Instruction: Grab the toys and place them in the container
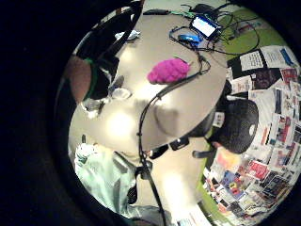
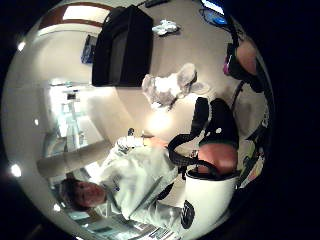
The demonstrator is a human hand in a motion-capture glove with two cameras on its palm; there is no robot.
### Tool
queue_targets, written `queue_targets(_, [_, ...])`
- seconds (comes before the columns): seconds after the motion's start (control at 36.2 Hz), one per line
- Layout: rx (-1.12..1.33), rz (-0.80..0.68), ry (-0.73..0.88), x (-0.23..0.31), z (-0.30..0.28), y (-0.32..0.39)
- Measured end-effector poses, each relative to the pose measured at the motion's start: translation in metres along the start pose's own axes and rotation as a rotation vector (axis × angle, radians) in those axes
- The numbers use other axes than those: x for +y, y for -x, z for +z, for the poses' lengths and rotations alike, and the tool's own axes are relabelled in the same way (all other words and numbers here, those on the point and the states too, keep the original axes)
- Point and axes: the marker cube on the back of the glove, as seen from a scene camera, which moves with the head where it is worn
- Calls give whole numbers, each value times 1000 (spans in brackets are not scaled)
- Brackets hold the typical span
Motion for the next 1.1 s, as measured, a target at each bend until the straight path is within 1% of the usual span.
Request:
queue_targets(0.22, [7,15,48,-15,-6,5])
queue_targets(0.55, [63,35,-24,-22,-22,-13])
queue_targets(0.69, [87,23,-52,-36,-21,-8])
queue_targets(0.8, [157,33,-30,-64,-16,9])
queue_targets(0.97, [299,-9,38,-136,-12,36])
queue_targets(1.1, [313,-32,62,-180,-7,53])
